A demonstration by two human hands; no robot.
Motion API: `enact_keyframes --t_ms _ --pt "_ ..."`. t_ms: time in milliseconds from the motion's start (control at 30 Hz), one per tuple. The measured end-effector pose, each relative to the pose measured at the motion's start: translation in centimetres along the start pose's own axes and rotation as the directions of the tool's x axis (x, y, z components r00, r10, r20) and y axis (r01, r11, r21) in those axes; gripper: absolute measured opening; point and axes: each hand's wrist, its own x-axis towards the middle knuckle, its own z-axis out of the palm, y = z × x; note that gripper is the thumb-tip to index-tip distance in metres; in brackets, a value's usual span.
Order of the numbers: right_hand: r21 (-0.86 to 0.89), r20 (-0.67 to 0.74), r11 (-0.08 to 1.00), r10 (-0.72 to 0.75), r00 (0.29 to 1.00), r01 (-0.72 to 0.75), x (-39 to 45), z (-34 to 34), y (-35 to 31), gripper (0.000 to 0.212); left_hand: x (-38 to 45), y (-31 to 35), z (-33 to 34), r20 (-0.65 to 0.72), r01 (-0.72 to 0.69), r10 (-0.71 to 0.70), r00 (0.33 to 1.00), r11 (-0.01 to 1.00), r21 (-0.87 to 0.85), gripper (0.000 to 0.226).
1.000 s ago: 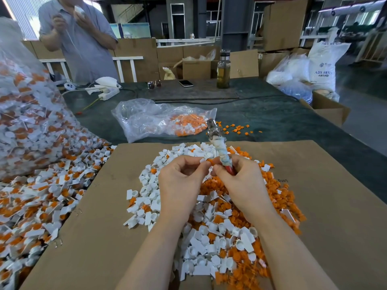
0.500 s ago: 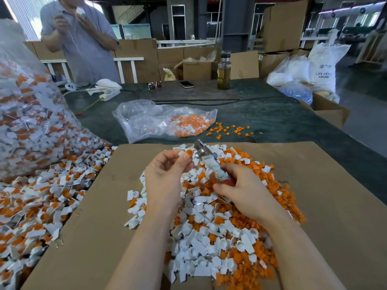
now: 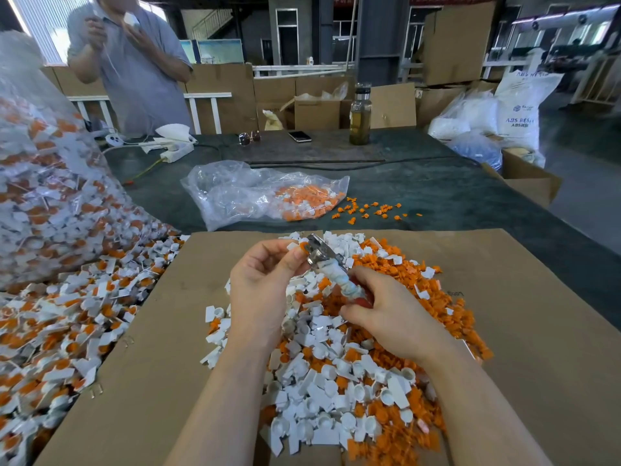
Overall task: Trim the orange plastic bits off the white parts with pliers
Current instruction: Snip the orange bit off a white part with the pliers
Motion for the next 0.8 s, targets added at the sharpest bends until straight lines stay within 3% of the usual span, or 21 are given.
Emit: enact_keyframes --t_ms 633,800 --pt "-0.13 -0.057 0.991 -0.02 0.998 0.012 0.03 0.77 0.2 0.025 0.2 -0.19 -0.37 0.011 0.021 -0.021 1.0 1.0 -0.004 0.021" --pt "-0.156 -0.061 0.988 -0.012 0.998 0.003 0.21 0.89 0.29 0.021 0.19 -0.1 -0.29 0.018 0.066 -0.065 0.998 0.997 -0.041 0.006"
